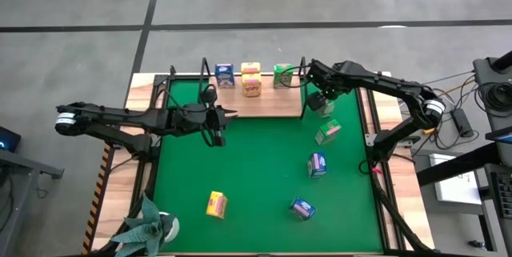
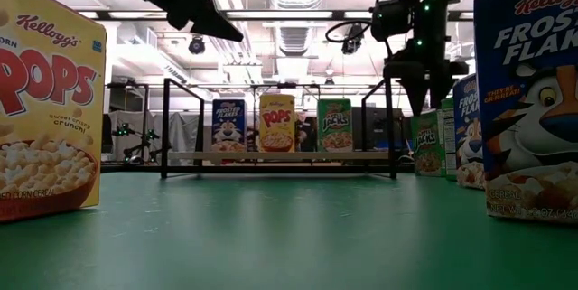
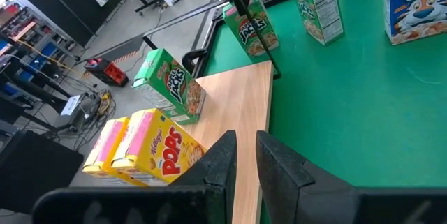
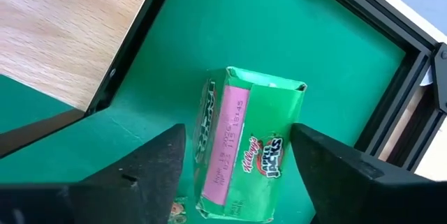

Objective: Stack cereal on shelf
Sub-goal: Put the top green cereal box on the shelf aligned with the other green cereal box

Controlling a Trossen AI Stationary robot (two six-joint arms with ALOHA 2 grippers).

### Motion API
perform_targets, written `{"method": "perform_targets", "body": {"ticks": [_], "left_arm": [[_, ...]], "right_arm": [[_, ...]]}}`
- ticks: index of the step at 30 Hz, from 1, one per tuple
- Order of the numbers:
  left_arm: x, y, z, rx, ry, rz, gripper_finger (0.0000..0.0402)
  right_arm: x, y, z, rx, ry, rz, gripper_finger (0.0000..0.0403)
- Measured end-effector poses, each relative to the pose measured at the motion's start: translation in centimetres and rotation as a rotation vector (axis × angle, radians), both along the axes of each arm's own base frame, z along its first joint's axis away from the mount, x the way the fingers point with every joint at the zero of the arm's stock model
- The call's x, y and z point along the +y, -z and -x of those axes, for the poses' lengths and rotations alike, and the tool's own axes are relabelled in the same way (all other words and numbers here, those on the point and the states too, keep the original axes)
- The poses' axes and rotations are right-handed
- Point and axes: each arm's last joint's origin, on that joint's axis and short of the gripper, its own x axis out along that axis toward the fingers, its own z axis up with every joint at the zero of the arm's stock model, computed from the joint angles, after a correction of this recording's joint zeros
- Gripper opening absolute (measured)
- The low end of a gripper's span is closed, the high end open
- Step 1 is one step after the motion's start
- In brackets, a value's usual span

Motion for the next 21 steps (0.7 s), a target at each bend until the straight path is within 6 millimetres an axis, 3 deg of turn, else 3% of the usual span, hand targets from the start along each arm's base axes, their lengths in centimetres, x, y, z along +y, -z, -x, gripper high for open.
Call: {"method": "perform_targets", "body": {"ticks": [6, 14, 21], "left_arm": [[0.0, 0.0, 0.0, 0.000, 0.000, 0.000, 0.0039], [0.0, 0.0, 0.0, 0.000, 0.000, 0.000, 0.0039], [0.0, 0.0, 0.0, 0.000, 0.001, 0.001, 0.0039]], "right_arm": [[0.1, -0.5, 0.2, -0.001, -0.003, 0.004, 0.0274], [1.0, -2.5, 1.5, -0.009, -0.016, 0.032, 0.0274], [1.5, -1.1, 2.3, -0.033, -0.012, 0.038, 0.0266]]}}
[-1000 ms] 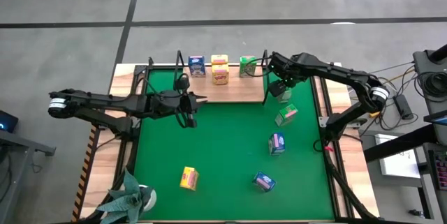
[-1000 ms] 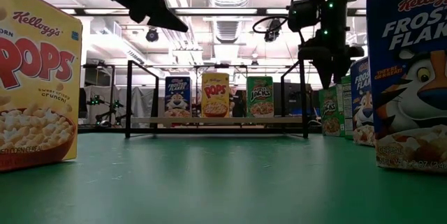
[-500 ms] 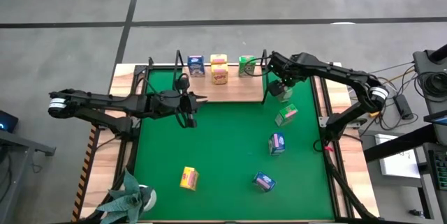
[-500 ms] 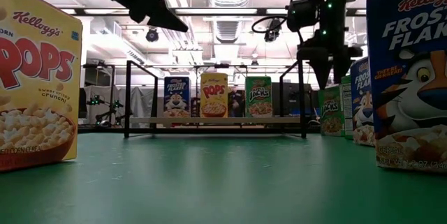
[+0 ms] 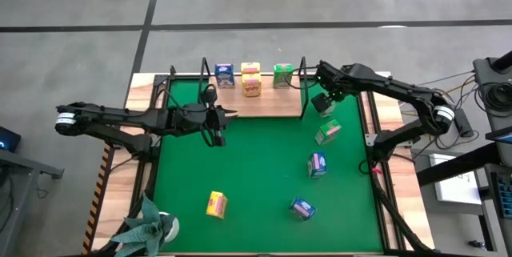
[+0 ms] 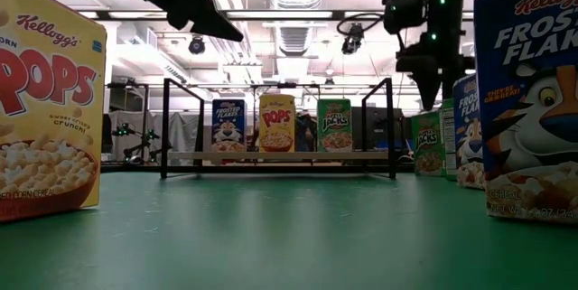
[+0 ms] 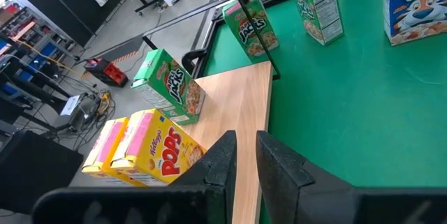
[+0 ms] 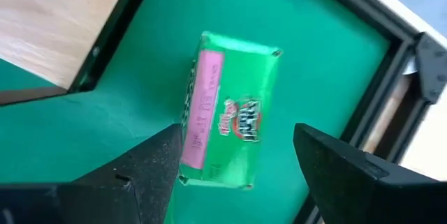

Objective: Stack cereal on shelf
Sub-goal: Put the top green cereal box on the shelf aligned with the other green cereal box

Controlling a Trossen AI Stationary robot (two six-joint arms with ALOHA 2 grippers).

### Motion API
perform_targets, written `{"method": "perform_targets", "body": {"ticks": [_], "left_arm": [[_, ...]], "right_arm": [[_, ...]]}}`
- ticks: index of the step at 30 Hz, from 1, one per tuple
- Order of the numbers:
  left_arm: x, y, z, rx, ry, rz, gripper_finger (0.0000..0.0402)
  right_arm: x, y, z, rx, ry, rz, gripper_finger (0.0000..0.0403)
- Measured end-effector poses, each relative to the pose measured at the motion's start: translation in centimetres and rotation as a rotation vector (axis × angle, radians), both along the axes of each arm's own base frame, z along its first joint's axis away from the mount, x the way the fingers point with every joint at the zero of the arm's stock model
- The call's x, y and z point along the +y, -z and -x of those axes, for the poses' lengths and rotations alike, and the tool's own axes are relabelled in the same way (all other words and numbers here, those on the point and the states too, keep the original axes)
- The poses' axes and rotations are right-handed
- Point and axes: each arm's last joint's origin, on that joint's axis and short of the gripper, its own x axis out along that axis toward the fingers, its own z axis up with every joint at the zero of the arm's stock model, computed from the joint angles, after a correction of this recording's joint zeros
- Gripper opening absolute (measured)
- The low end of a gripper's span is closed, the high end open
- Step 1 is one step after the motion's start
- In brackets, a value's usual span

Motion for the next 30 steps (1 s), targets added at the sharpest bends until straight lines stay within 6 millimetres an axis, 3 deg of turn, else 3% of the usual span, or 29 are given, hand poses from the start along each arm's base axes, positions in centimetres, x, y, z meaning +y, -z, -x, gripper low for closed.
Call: {"method": "perform_targets", "body": {"ticks": [10, 30], "left_arm": [[0.0, 0.0, 0.0, 0.000, 0.000, 0.000, 0.0039], [0.0, 0.0, 0.0, 0.000, 0.001, 0.001, 0.0039]], "right_arm": [[0.3, 3.1, 0.4, 0.010, 0.000, -0.018, 0.0258], [0.0, 1.7, -0.1, -0.029, -0.007, 0.010, 0.0173]]}}
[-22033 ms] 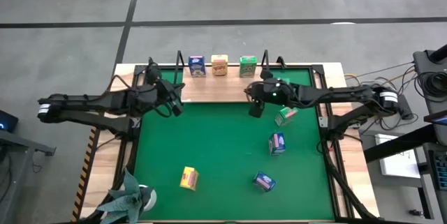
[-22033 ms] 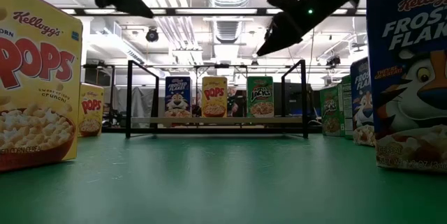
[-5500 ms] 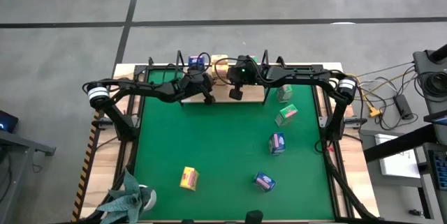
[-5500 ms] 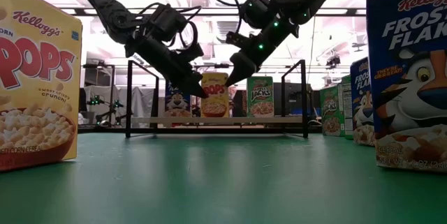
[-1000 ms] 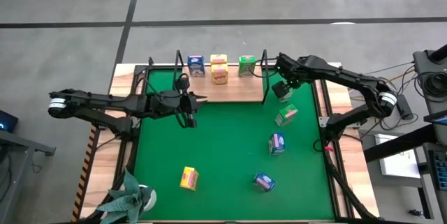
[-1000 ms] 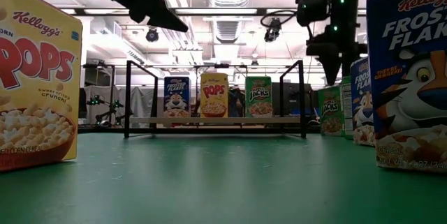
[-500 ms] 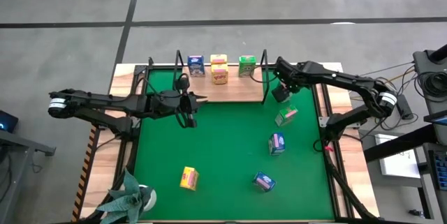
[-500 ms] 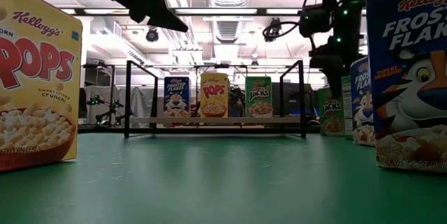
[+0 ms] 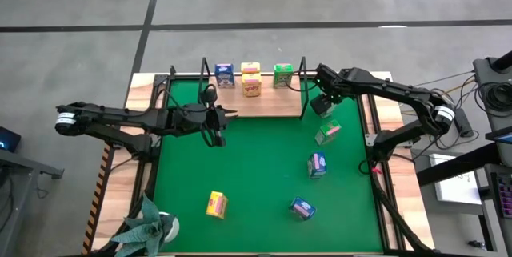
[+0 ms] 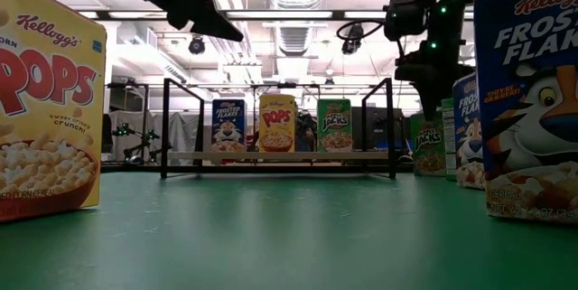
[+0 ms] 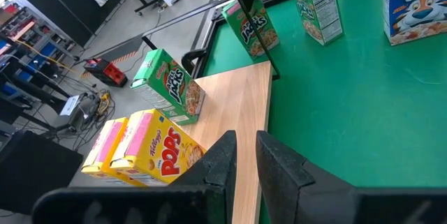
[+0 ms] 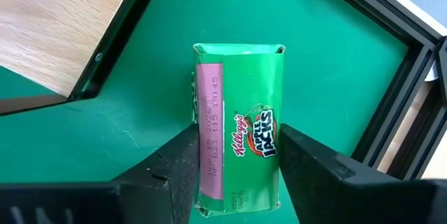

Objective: Stack cereal on shelf
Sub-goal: Put the top green cereal box on the shelf aligned with the other green cereal box

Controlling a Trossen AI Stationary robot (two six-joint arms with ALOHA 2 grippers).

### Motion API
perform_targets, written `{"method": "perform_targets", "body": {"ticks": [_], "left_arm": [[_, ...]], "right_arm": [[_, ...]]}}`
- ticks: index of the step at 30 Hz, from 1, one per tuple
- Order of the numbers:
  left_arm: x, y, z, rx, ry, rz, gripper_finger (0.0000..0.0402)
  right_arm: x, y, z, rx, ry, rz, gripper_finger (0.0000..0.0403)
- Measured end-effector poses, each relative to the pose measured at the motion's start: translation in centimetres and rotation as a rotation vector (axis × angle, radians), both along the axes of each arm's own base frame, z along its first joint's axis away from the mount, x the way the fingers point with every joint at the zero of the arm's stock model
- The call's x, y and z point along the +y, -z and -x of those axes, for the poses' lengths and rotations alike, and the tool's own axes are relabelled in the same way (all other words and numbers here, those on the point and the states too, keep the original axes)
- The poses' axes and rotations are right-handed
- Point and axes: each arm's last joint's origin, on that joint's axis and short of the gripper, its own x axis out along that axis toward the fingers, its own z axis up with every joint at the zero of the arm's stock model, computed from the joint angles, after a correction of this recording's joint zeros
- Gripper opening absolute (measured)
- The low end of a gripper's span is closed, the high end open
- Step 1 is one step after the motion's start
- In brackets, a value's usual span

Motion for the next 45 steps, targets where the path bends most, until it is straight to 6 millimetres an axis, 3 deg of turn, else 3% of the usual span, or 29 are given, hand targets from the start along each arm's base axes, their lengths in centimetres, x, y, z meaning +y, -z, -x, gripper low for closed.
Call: {"method": "perform_targets", "body": {"ticks": [13, 17, 30, 38, 45], "left_arm": [[0.0, 0.0, 0.0, -0.002, -0.002, 0.004, 0.0039], [0.0, 0.0, 0.0, -0.002, -0.002, 0.004, 0.0039], [0.0, 0.0, 0.0, -0.002, -0.001, 0.004, 0.0039], [0.0, 0.0, 0.0, -0.002, -0.001, 0.004, 0.0039], [0.0, 0.0, 0.0, -0.001, -0.001, 0.004, 0.0039]], "right_arm": [[0.1, 0.2, 0.1, 0.011, -0.002, -0.007, 0.0147], [0.2, -0.9, 0.2, 0.031, -0.008, -0.020, 0.0143], [0.1, -9.3, 0.4, -0.014, 0.010, 0.087, 0.0134], [0.3, -15.1, 0.6, -0.167, 0.001, 0.211, 0.0127], [0.8, -19.0, 0.9, -0.304, -0.026, 0.306, 0.0127]]}}
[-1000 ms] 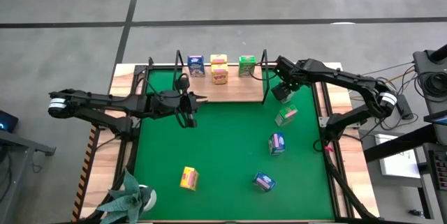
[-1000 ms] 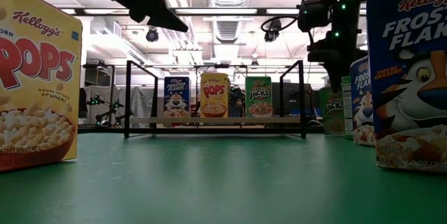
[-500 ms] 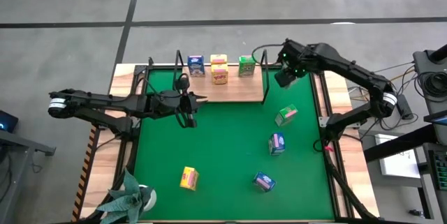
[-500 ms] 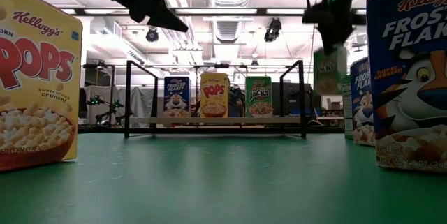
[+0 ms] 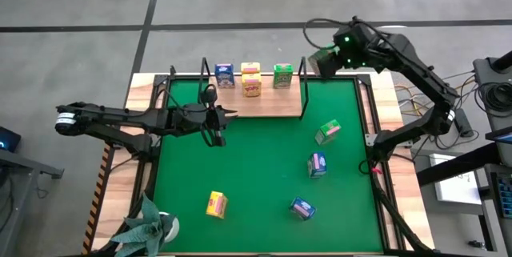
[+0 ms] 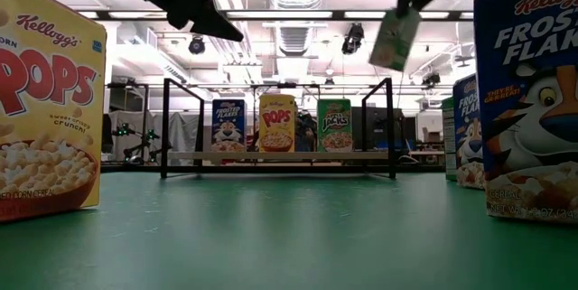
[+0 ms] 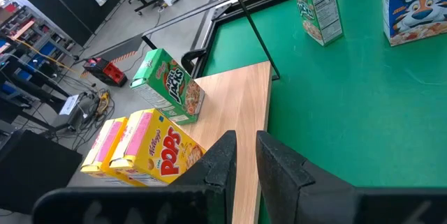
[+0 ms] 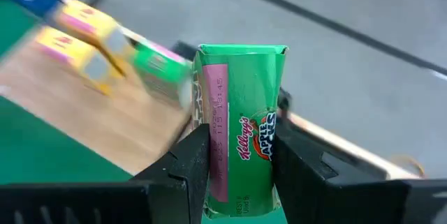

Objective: Stack cereal on shelf
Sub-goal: Put the top green cereal box on the shelf aligned with the other green cereal box

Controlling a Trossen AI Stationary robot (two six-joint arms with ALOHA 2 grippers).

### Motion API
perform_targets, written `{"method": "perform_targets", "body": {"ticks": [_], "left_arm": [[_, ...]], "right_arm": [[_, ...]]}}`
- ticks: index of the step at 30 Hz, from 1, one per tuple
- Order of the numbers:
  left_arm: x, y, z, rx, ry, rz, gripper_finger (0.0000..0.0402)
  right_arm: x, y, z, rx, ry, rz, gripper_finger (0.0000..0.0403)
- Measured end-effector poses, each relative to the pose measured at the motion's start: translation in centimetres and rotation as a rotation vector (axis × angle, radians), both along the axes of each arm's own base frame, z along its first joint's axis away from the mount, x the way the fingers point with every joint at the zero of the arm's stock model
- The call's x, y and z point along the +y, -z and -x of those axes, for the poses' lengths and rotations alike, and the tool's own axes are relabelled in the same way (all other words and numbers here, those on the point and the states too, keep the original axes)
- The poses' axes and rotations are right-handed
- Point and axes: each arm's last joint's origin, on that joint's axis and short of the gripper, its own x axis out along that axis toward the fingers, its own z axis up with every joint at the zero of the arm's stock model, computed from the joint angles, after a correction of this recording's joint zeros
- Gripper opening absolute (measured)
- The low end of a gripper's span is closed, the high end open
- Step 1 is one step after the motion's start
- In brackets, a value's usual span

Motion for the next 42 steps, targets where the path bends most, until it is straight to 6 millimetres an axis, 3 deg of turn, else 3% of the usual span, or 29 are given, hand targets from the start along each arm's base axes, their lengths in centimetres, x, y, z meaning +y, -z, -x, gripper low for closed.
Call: {"method": "perform_targets", "body": {"ticks": [5, 10, 19, 26, 33, 42], "left_arm": [[0.0, 0.0, 0.0, 0.000, 0.000, 0.000, 0.0039], [0.0, 0.0, 0.0, 0.000, 0.000, 0.000, 0.0039], [0.0, 0.0, 0.0, 0.000, 0.001, 0.000, 0.0039], [0.0, 0.0, 0.0, 0.000, 0.001, 0.000, 0.0039], [0.0, 0.0, 0.0, 0.002, 0.001, 0.000, 0.0039], [0.0, 0.0, 0.0, 0.004, 0.000, 0.000, 0.0039]], "right_arm": [[1.0, -0.9, -1.6, -0.117, -0.181, 0.008, 0.0127], [1.7, 0.0, -4.3, -0.123, -0.355, -0.018, 0.0127], [1.7, 4.6, -10.1, 0.151, -0.648, 0.004, 0.0127], [0.0, 9.3, -13.7, 0.354, -0.801, -0.016, 0.0127], [-1.3, 12.3, -15.3, 0.519, -0.825, 0.006, 0.0127], [-1.7, 13.0, -15.6, 0.556, -0.841, 0.016, 0.0128]]}}
